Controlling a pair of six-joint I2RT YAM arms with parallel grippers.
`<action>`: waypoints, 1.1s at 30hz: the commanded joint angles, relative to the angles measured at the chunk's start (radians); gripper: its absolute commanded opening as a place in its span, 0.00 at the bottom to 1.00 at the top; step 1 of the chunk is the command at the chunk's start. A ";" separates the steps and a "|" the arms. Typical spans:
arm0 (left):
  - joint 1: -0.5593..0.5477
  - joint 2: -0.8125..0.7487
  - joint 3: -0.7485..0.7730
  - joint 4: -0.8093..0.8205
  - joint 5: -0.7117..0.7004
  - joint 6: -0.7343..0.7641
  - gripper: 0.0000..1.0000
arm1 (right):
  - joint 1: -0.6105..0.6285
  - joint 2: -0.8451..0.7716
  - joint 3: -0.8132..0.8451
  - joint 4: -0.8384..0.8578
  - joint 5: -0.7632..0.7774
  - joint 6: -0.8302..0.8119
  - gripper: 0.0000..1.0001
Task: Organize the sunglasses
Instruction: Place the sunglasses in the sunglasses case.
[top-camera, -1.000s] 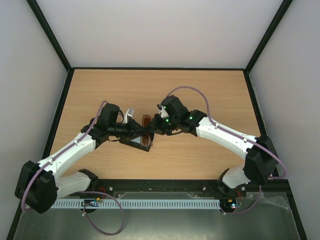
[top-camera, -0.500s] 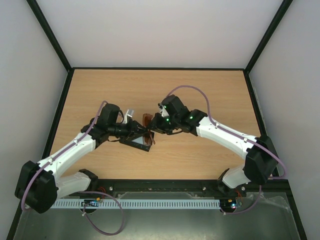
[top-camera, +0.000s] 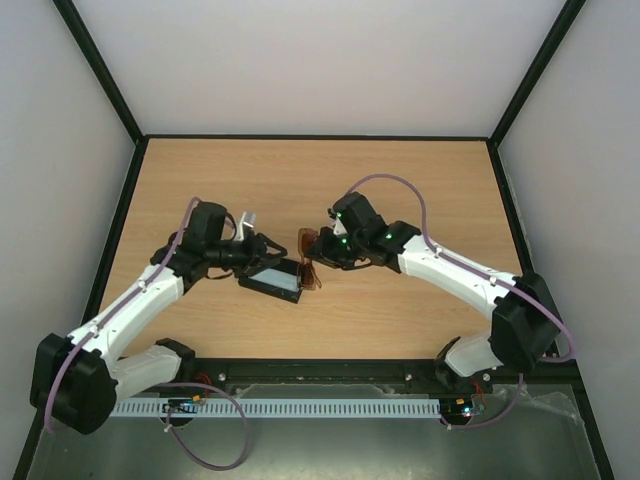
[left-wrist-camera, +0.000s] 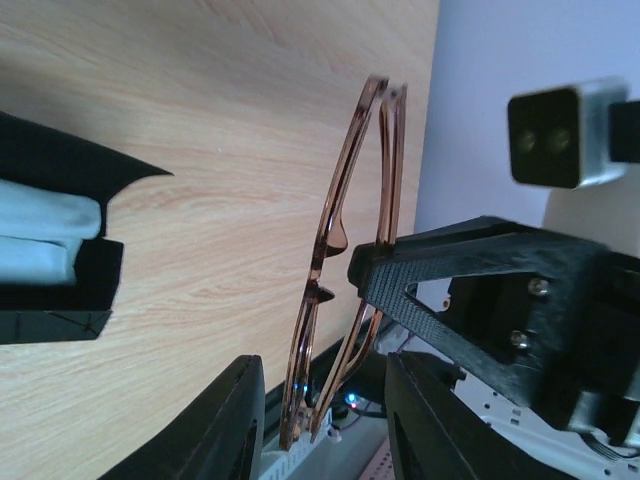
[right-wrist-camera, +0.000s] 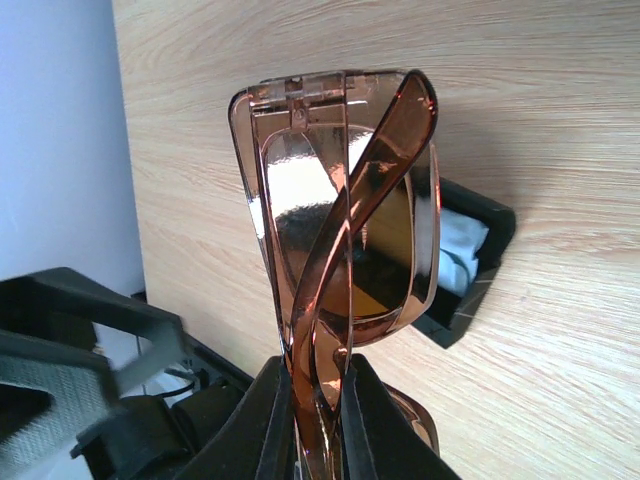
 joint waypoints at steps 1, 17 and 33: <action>0.072 -0.044 0.027 -0.092 0.007 0.062 0.37 | -0.021 -0.041 -0.043 -0.027 0.012 -0.016 0.01; 0.414 0.029 -0.135 -0.144 -0.149 0.203 0.26 | -0.031 -0.170 -0.194 -0.082 -0.005 -0.052 0.01; 0.442 0.045 -0.192 -0.123 -0.179 0.217 0.23 | 0.117 0.067 0.199 -0.405 0.262 -0.560 0.01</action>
